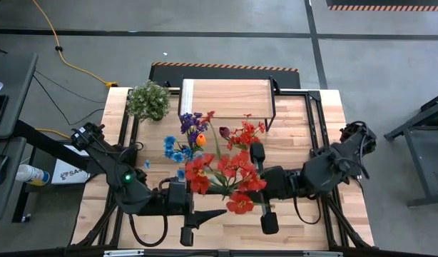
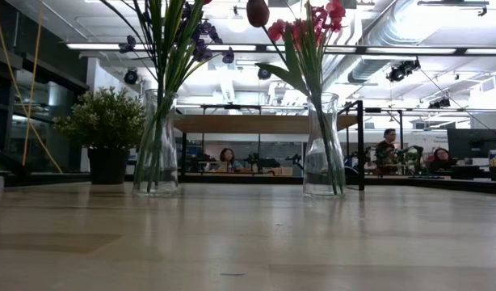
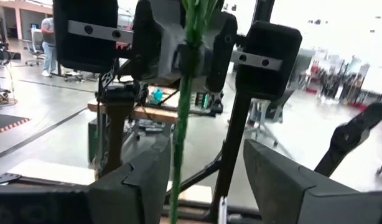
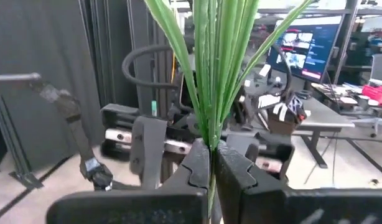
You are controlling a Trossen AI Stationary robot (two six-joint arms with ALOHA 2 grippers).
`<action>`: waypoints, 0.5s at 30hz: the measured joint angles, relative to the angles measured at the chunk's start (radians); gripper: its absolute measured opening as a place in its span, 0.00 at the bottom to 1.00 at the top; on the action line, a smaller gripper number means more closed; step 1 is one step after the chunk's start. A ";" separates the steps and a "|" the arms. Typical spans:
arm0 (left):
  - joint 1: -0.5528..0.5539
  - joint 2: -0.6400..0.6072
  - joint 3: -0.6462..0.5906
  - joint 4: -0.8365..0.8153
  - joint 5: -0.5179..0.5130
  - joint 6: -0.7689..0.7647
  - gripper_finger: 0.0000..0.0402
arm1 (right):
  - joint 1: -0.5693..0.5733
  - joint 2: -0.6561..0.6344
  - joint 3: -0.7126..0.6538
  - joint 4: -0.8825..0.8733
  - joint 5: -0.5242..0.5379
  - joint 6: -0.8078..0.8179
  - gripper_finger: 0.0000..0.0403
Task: Pick and place flowers into a vace then onto a shelf
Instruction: Put the red flowers into the right transparent vase
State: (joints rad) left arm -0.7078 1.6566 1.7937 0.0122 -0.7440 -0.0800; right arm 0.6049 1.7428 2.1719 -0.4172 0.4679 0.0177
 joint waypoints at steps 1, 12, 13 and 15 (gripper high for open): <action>0.000 -0.005 0.000 -0.021 0.000 0.002 0.59 | 0.004 0.000 0.000 -0.011 0.006 0.003 0.00; -0.016 -0.096 0.000 -0.278 -0.007 -0.104 0.59 | 0.049 -0.024 0.000 -0.126 0.147 0.003 0.00; -0.017 -0.102 0.000 -0.299 -0.007 -0.117 0.59 | 0.058 -0.030 0.000 -0.143 0.168 0.003 0.00; -0.031 -0.115 0.000 -0.354 -0.009 -0.150 0.58 | 0.073 -0.040 0.000 -0.172 0.209 0.006 0.00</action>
State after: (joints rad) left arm -0.7386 1.5418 1.7939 -0.3421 -0.7526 -0.2302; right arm 0.6783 1.7029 2.1719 -0.5891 0.6766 0.0236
